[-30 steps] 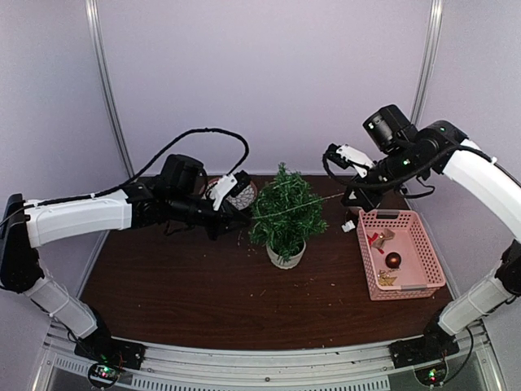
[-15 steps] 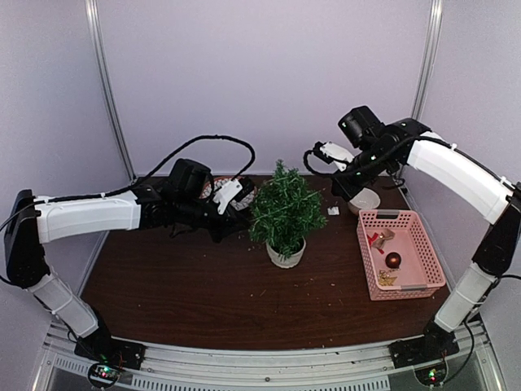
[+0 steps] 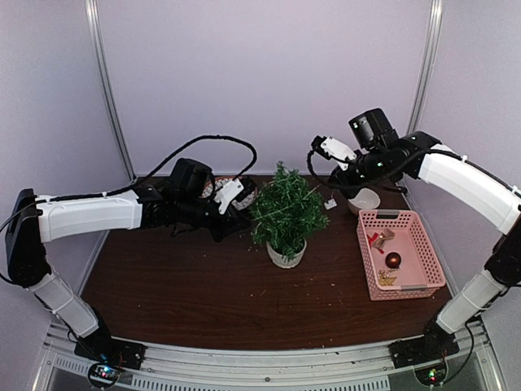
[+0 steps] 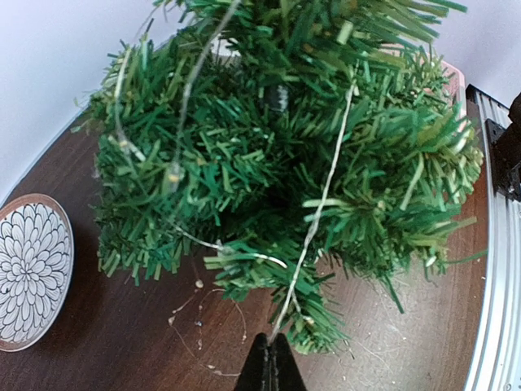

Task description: Decorate the small christmas tree

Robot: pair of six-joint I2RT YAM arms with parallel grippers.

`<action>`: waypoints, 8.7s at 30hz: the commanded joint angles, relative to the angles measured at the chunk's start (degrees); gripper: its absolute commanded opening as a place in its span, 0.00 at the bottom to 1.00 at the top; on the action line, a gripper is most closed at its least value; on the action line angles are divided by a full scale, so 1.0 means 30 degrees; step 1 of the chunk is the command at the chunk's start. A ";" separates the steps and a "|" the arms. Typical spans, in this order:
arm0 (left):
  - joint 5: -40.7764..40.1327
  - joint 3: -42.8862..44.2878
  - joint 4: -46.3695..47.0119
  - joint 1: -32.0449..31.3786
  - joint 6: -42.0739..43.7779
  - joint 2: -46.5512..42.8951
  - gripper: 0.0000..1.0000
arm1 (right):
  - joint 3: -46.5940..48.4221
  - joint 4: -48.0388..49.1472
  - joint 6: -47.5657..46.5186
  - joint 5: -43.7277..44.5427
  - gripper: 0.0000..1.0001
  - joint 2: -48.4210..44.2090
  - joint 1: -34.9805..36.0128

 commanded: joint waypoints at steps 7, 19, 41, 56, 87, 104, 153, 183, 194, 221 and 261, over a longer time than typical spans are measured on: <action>0.0024 0.0351 0.0417 0.0071 0.0425 0.0012 0.00 | -0.0985 0.2476 -0.1801 0.3175 0.14 -0.0435 -0.0228; -0.0457 0.0704 0.0527 -0.0248 0.0998 0.0282 0.00 | -0.1893 0.5124 -0.3685 -0.0623 0.10 -0.0317 -0.0222; -0.0872 -0.0517 0.0367 -0.0635 0.0224 -0.0867 0.40 | -0.2879 0.4978 -0.3561 -0.2326 0.43 -0.0436 -0.0218; -0.0876 -0.3105 0.0007 0.1268 -0.3962 -0.3153 0.47 | -0.3316 0.3773 -0.2723 -0.2274 0.63 -0.1856 -0.0229; 0.2385 0.0642 0.0127 0.1272 -0.3181 -0.1351 0.53 | -0.5626 0.3913 0.6595 -0.9648 0.64 -0.5448 -0.4696; 0.3158 0.0621 0.2421 0.1918 -0.6263 0.0520 0.57 | -0.7507 0.2047 0.6640 -0.9967 0.71 -0.3833 -0.5517; 0.0314 0.3671 -0.0364 -0.2067 0.0158 0.0325 0.45 | -0.9779 0.2674 0.6259 -1.2244 0.00 -0.6849 -0.5046; 0.5191 0.3789 -0.2791 -0.2248 0.0247 -0.3465 0.00 | -0.7614 0.4360 1.1020 -0.9797 0.00 -0.6733 0.1618; 0.4533 0.3012 -0.4122 -0.3293 0.0232 -0.4466 0.00 | -0.8182 1.1184 1.2361 -0.7683 0.00 -0.2959 0.5822; -0.2990 -0.5929 -0.1543 0.0828 -0.5221 -1.4552 0.36 | -1.1745 1.9098 1.0724 -0.8747 0.02 -0.2116 0.7198; -0.1109 -0.6733 0.2658 -0.2046 -0.6569 -1.1831 0.52 | -1.0420 1.6116 0.9788 -0.7938 0.02 -0.3217 0.8134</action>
